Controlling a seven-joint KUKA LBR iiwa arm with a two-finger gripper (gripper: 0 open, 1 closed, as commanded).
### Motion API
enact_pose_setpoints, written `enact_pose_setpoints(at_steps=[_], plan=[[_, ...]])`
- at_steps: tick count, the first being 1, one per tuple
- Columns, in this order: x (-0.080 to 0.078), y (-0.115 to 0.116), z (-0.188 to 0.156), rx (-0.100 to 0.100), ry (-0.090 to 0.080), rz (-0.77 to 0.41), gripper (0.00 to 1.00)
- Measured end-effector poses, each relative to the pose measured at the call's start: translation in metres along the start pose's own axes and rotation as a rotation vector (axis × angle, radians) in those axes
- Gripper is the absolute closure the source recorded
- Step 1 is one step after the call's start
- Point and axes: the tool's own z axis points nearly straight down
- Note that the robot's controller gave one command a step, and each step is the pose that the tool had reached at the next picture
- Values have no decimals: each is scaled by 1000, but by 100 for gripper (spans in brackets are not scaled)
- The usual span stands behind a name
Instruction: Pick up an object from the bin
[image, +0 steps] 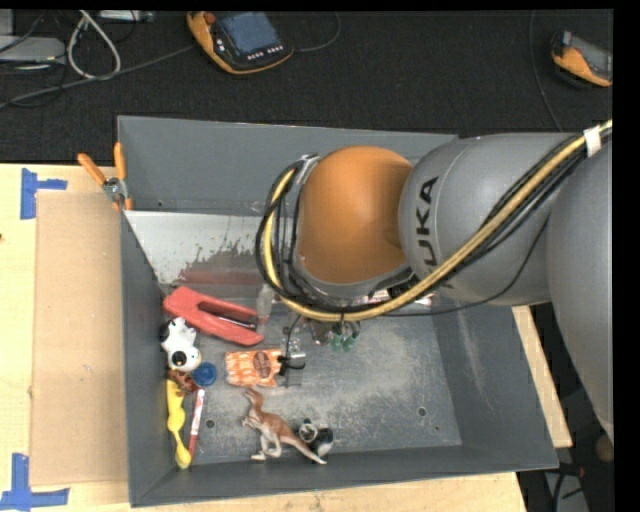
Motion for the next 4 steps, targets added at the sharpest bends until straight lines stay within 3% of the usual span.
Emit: enact_pose_setpoints(at_steps=[1,2,3,4], plan=[[26,-7,26,0,-5,83,0],[34,-26,93,-1,-2,72,0],[20,-49,110,-4,-6,153,0],[42,-59,103,-3,1,147,100]])
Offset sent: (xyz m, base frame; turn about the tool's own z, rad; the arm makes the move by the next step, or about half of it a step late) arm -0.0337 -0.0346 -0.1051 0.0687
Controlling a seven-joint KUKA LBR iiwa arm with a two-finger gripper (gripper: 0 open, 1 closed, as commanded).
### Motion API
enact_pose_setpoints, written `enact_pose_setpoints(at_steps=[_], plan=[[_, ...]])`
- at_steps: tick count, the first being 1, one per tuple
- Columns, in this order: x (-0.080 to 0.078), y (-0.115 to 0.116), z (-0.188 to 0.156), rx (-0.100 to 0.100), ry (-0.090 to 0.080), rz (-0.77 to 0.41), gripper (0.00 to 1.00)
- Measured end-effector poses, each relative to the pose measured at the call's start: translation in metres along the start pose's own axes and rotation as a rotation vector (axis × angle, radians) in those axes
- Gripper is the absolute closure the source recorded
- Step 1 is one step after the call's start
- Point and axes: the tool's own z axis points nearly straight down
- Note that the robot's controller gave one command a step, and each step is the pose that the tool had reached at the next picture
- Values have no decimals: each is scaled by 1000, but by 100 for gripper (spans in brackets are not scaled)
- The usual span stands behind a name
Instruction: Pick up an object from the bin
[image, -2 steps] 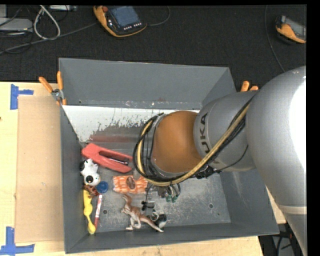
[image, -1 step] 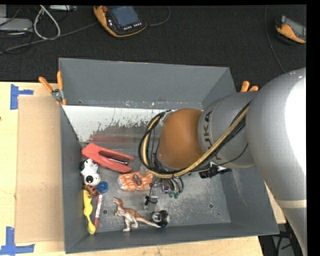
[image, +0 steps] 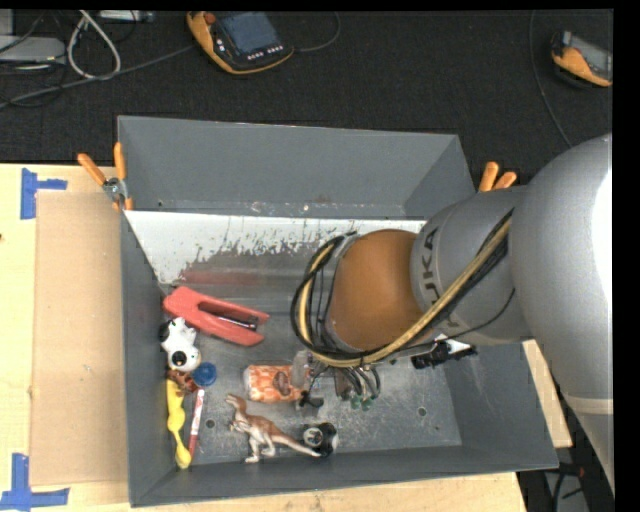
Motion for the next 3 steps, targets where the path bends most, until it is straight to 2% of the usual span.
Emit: enact_pose_setpoints(at_steps=[1,2,3], plan=[[0,0,0,0,0,1,100],[15,-1,-59,2,7,-37,100],[5,-10,-136,1,7,-73,100]])
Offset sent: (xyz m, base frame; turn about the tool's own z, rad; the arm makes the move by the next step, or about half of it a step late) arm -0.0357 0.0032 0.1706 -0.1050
